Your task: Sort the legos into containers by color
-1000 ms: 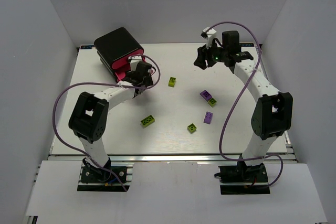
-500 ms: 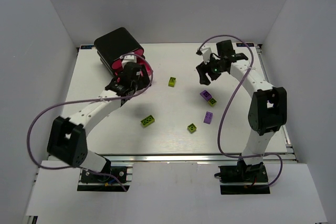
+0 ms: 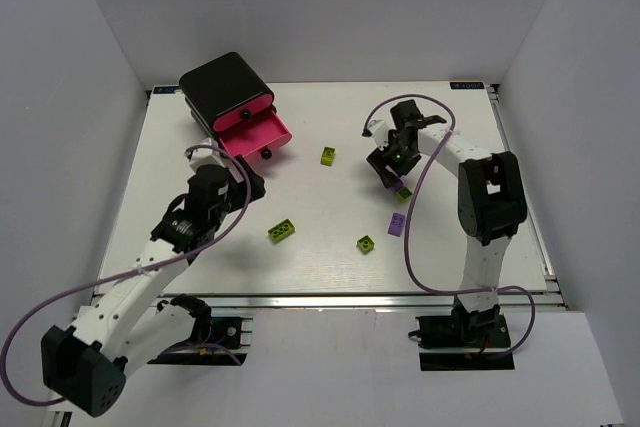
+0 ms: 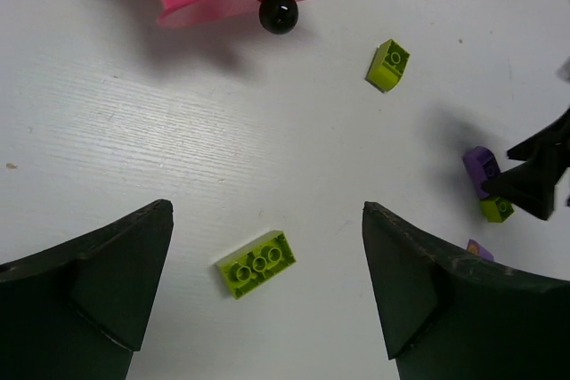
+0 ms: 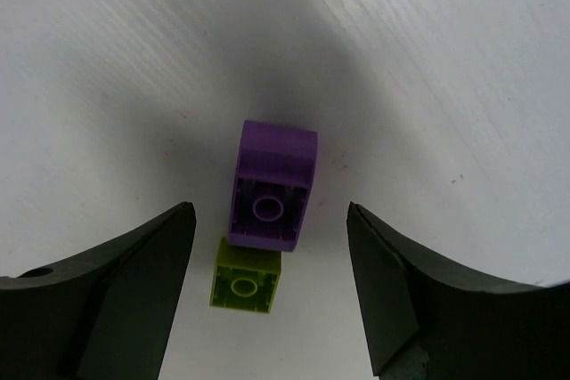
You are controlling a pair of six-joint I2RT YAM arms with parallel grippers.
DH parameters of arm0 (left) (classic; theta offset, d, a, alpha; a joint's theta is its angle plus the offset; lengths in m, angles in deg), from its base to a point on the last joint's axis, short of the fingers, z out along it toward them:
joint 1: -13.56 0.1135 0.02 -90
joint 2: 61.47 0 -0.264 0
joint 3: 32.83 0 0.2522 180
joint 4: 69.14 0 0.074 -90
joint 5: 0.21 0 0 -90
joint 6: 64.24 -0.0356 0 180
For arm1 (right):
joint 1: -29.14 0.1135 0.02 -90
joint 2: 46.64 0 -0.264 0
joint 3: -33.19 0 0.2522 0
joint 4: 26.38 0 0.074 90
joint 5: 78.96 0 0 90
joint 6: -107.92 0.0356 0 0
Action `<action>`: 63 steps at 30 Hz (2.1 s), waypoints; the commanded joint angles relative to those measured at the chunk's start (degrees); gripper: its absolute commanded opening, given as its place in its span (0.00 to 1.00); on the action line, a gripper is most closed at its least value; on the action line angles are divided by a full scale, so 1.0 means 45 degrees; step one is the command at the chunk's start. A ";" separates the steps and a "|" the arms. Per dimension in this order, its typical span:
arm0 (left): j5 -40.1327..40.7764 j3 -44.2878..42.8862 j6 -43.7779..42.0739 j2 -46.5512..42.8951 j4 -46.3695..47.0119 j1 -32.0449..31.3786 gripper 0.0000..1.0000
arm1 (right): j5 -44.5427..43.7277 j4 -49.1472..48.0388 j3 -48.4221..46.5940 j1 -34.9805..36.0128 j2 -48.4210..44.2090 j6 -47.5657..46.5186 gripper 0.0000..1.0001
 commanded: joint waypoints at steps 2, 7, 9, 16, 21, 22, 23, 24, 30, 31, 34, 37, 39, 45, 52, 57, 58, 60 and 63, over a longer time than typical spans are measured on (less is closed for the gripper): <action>0.0316 0.0601 0.0764 -0.1334 -0.0568 0.0054 0.97 | -0.0598 -0.0329 -0.0185 0.0141 0.0645 -0.0152 0.75; -0.0132 0.0601 0.1116 -0.1238 -0.1291 0.0054 0.97 | -0.0775 -0.0465 -0.0400 0.0179 0.1272 0.0161 0.65; -0.0211 0.0621 0.1214 -0.1257 -0.1507 0.0054 0.96 | -0.0755 -0.0466 -0.0381 0.0179 0.1312 0.0161 0.51; -0.0270 0.0914 0.1332 -0.1940 -0.1604 0.0054 0.96 | 0.1540 -0.0096 -0.1004 0.0335 0.0669 -0.0735 0.00; -0.0523 0.1225 0.1702 -0.2429 -0.1780 0.0054 0.96 | 0.5058 0.0608 -0.4081 0.1057 0.0647 -0.3448 0.00; -0.0602 0.1265 0.1742 -0.2584 -0.1800 0.0054 0.96 | 0.6264 0.0609 -0.4575 0.1445 0.0860 -0.3800 0.00; -0.0680 0.1285 0.1800 -0.2682 -0.1877 0.0054 0.96 | 0.6721 0.0067 -0.4986 0.1565 0.0959 -0.4074 0.00; -0.0680 0.1304 0.1897 -0.2741 -0.1994 0.0054 0.96 | 0.6977 -0.0441 -0.5242 0.1857 0.1057 -0.4038 0.00; -0.0544 0.1051 0.2249 -0.3659 -0.3029 0.0054 0.95 | 0.5714 -0.4559 -0.6784 0.3772 0.2364 -0.3707 0.00; -0.0524 0.0954 0.2288 -0.3776 -0.3262 0.0054 0.96 | 0.5497 -0.4896 -0.7445 0.3948 0.2889 -0.3455 0.00; -0.0583 0.0739 0.2484 -0.4186 -0.3829 0.0054 0.96 | 0.4640 -0.6549 -0.8114 0.4554 0.3653 -0.2656 0.00; -0.0641 0.0602 0.2718 -0.4557 -0.4279 0.0054 0.95 | 0.3759 -0.8774 -0.7882 0.5022 0.3947 -0.2107 0.00; -0.0758 0.0640 0.2951 -0.4830 -0.4455 -0.0063 0.95 | 0.3291 -0.9408 -0.7881 0.5334 0.4162 -0.2046 0.00; -0.1090 0.0446 0.3129 -0.5008 -0.4924 -0.0063 0.95 | 0.2157 -1.0856 -0.8056 0.5765 0.5177 -0.2007 0.01; -0.1266 0.0152 0.2817 -0.4715 -0.4809 -0.0063 0.95 | 0.2077 -1.0681 -0.7452 0.5766 0.5043 -0.2241 0.60; -0.1695 0.0074 0.2427 -0.4188 -0.4068 -0.0063 0.95 | 0.2057 -1.0291 -0.7276 0.5707 0.4420 -0.2066 0.73; -0.1851 0.0055 0.2368 -0.4071 -0.3911 -0.0063 0.95 | 0.2057 -1.0251 -0.7121 0.5649 0.4263 -0.1949 0.73; -0.2144 0.0055 0.2017 -0.3720 -0.3502 -0.0063 0.93 | 0.1999 -1.0018 -0.7099 0.5551 0.3679 -0.1754 0.74; -0.3158 0.0055 0.1297 -0.2864 -0.2177 -0.0063 0.81 | 0.2832 -0.8557 -0.7275 0.5124 0.2529 -0.0390 0.61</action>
